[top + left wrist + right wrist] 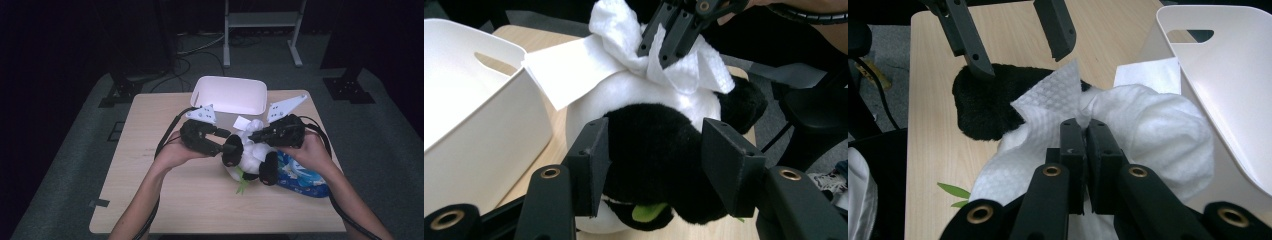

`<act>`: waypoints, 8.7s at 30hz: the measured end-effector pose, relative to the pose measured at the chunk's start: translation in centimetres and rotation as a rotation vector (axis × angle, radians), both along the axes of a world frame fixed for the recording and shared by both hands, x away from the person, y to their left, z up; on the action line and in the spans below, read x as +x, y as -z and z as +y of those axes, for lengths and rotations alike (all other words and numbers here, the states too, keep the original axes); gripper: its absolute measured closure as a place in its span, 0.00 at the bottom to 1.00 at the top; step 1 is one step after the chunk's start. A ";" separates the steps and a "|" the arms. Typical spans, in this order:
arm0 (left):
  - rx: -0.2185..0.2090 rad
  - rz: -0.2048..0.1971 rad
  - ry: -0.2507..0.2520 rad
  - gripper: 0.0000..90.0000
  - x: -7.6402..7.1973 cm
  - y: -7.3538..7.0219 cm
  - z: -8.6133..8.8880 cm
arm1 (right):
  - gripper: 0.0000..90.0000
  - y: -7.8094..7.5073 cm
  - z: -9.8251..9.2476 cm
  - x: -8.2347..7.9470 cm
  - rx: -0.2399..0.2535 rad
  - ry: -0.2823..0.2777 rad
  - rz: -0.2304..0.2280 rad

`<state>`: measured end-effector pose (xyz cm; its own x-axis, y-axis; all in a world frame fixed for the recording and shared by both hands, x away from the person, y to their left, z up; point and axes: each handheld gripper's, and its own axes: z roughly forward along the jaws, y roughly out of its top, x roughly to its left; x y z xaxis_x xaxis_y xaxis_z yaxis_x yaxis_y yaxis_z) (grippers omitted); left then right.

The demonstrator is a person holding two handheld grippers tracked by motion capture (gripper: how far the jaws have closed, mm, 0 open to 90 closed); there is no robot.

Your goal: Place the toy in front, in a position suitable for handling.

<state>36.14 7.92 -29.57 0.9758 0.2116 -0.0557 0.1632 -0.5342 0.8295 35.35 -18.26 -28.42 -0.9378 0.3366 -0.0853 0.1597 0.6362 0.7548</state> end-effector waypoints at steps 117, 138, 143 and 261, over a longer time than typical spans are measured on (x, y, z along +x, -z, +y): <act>0.106 0.073 -0.001 0.27 1.5 8.8 1.6 | 0.95 1.2 -1.4 0.0 -0.025 -0.039 0.099; 0.112 0.118 0.034 0.52 2.4 10.3 1.3 | 0.95 1.8 -1.6 0.1 -0.003 -0.041 0.115; 0.151 0.106 -0.002 0.52 1.8 9.1 3.0 | 0.95 2.0 -1.0 0.3 -0.005 -0.046 0.114; 0.092 0.116 -0.047 0.42 -1.1 9.6 7.6 | 0.95 4.5 12.0 1.4 -0.148 -0.240 0.163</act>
<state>35.05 15.48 -39.12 0.9529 0.2660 -0.1457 0.2814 -0.5963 0.7518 36.72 -6.31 -32.89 -0.9942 0.0996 0.0414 0.1034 0.7712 0.6282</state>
